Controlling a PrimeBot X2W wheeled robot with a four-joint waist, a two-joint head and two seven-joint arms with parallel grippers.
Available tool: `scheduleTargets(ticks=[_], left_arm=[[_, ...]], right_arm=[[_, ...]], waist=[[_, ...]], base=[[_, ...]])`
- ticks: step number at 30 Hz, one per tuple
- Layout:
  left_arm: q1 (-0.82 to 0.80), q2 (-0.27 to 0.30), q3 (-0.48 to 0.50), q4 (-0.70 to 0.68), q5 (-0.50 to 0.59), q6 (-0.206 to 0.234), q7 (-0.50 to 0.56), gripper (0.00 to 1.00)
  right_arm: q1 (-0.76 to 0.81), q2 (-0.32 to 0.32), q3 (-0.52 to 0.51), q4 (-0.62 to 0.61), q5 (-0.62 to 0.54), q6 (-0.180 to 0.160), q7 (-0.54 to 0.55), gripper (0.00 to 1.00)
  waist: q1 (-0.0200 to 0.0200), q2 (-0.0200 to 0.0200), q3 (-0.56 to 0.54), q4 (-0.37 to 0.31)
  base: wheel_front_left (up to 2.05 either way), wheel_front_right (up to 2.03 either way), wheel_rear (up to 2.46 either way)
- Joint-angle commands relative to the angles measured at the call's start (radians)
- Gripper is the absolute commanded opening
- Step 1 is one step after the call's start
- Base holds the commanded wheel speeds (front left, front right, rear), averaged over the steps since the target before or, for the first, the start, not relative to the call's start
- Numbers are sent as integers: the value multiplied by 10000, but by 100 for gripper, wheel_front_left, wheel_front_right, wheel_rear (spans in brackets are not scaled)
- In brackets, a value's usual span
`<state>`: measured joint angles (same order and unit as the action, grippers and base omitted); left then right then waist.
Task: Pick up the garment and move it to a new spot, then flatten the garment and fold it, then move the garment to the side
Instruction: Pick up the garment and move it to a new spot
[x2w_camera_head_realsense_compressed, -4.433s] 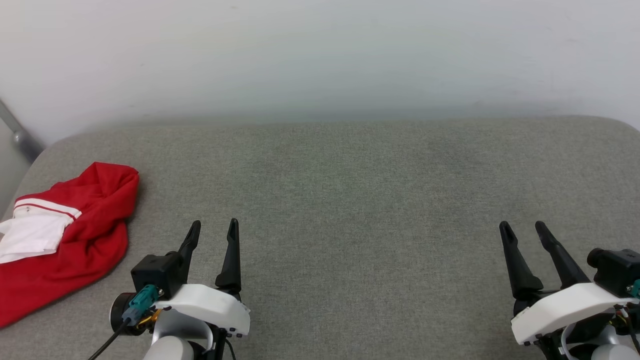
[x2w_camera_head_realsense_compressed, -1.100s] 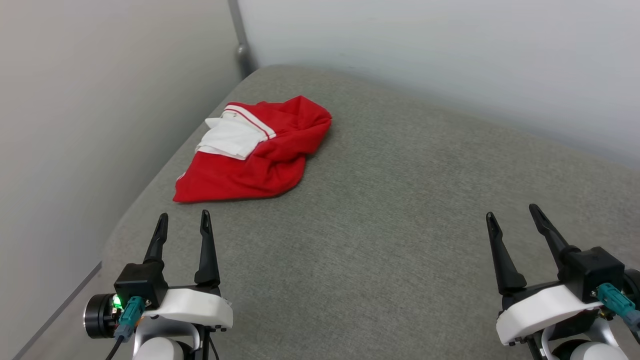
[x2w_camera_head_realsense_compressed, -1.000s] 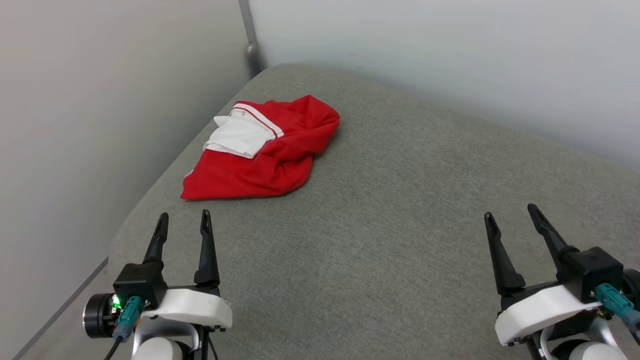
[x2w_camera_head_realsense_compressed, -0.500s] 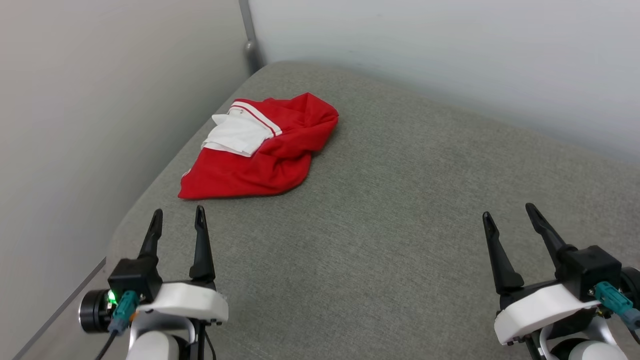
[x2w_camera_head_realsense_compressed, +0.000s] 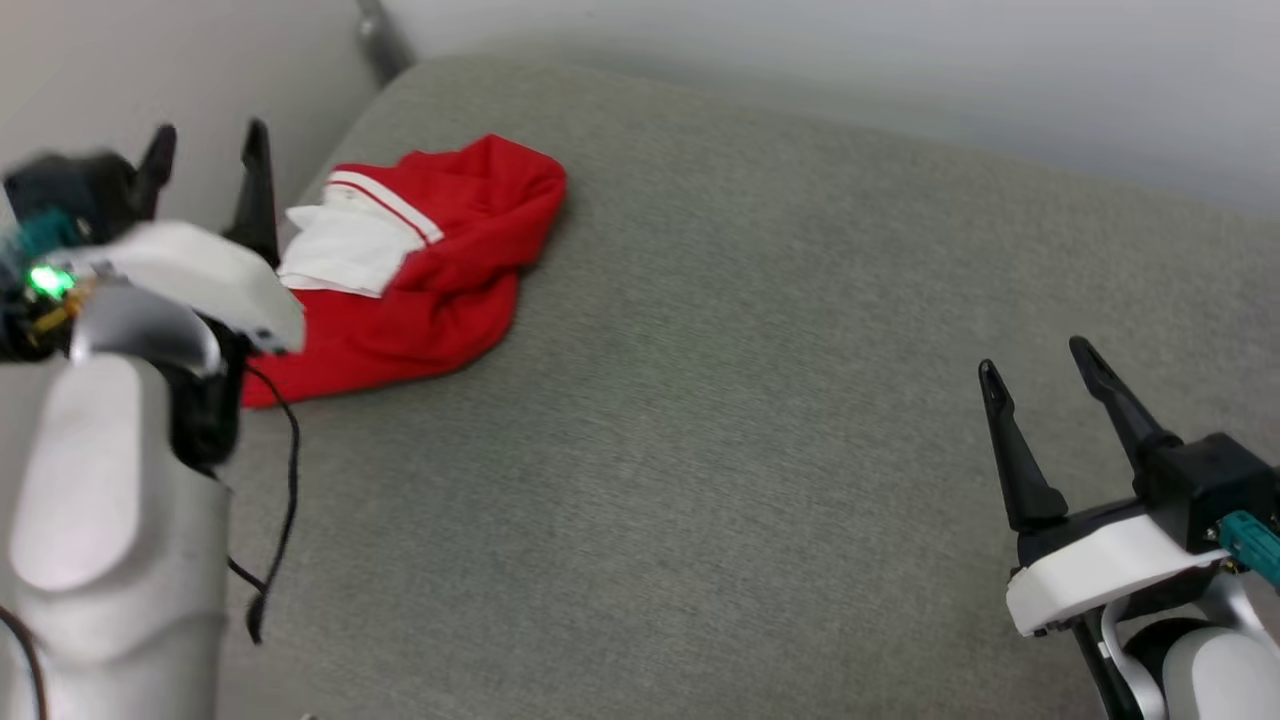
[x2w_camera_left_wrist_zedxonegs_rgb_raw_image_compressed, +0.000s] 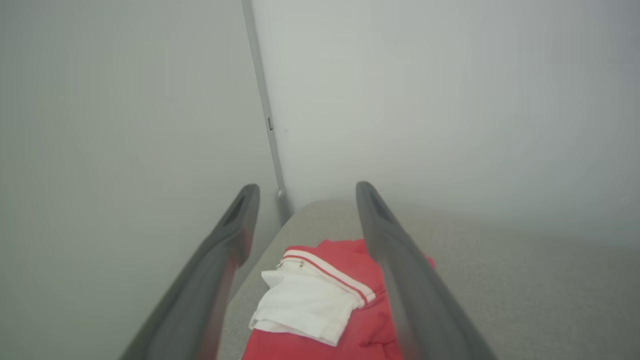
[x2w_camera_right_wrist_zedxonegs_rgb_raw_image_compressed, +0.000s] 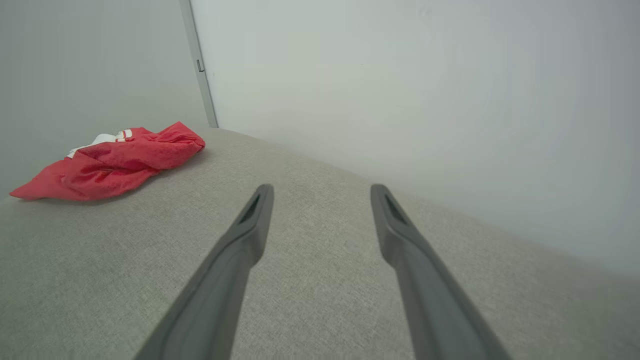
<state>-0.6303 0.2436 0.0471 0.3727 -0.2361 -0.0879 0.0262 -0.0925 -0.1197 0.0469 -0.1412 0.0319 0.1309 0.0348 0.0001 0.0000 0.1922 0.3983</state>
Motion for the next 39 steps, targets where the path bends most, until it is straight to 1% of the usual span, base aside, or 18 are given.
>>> scheduleTargets(ticks=[1, 2, 3, 6, 9, 13, 16, 18, 24, 25, 26, 28, 31, 35, 39], left_arm=[[-284, 64, 0, 128, -101, -68, 359, 100], [-584, 222, 17, 268, -235, -95, 873, 100], [-825, 356, 27, 488, -435, -164, 1601, 100], [-1503, 960, 88, 954, -939, -257, 3370, 100], [-1761, 1389, 115, 1489, -1448, -350, 4932, 100], [-1540, 1865, 341, 2254, -1988, -266, 6650, 100], [-1270, 1932, 655, 2580, -2302, 19, 7204, 100], [-1042, 1916, 859, 2743, -2490, 130, 7279, 100], [-452, 1510, 1089, 3287, -2942, 318, 7508, 100], [-379, 1331, 1065, 3351, -3015, 342, 7416, 27], [-401, 1271, 1063, 3337, -3045, 344, 7350, 0], [-437, 1123, 1036, 3431, -3160, 285, 7481, 0], [-509, 1306, 983, 3275, -3006, 287, 7079, 0], [-892, 1780, 949, 2809, -2490, 409, 5818, 0], [-1201, 2009, 967, 2552, -2143, 468, 4633, 0]], right_arm=[[-160, -68, 12, -52, 77, -5, -44, 100], [-213, -105, 39, -74, 91, -3, -44, 100], [-285, -160, 49, -76, 108, -5, -41, 100], [-505, -236, 91, -142, 165, -3, -86, 100], [-717, -294, 117, -124, 214, -3, -161, 100], [-1008, -320, 202, -71, 339, -3, -276, 100], [-1179, -424, 223, -48, 347, -3, -309, 100], [-1245, -495, 198, -47, 357, -3, -323, 100], [-1316, -611, 76, -123, 432, -3, -295, 100], [-1351, -667, 63, -203, 437, -3, -236, 100], [-1383, -688, 65, -238, 428, -3, -199, 100], [-1380, -715, 55, -288, 400, -3, -169, 100], [-1294, -691, 59, -264, 405, -3, -134, 100], [-1128, -546, 76, -101, 446, -5, -191, 100], [-993, -343, 102, 127, 462, -3, -347, 100]], waist=[[-1, 0, 578, -576], [-1, 0, 728, -715], [-1, 0, 873, -851], [-1, 0, 1337, -1238], [-1, 0, 1721, -1578], [-1, 0, 2186, -2011], [-1, 0, 2456, -2274], [-1, 0, 2601, -2407], [-1, 0, 2852, -2534], [-1, 0, 2906, -2520], [-1, 0, 2913, -2506], [-1, 0, 2867, -2473], [-1, 0, 2656, -2420], [-1, 0, 2226, -2339], [-1, 0, 1570, -2295]], base=[[0, 0, 0], [0, 0, 0], [0, 0, 0], [0, 0, 0], [0, 0, 0], [0, 0, 0], [0, 0, 0], [0, 0, 0], [0, 0, 0], [0, 0, 0], [0, 0, 0], [0, 0, 0], [0, 0, 0], [0, 0, 0], [0, 0, 0]])
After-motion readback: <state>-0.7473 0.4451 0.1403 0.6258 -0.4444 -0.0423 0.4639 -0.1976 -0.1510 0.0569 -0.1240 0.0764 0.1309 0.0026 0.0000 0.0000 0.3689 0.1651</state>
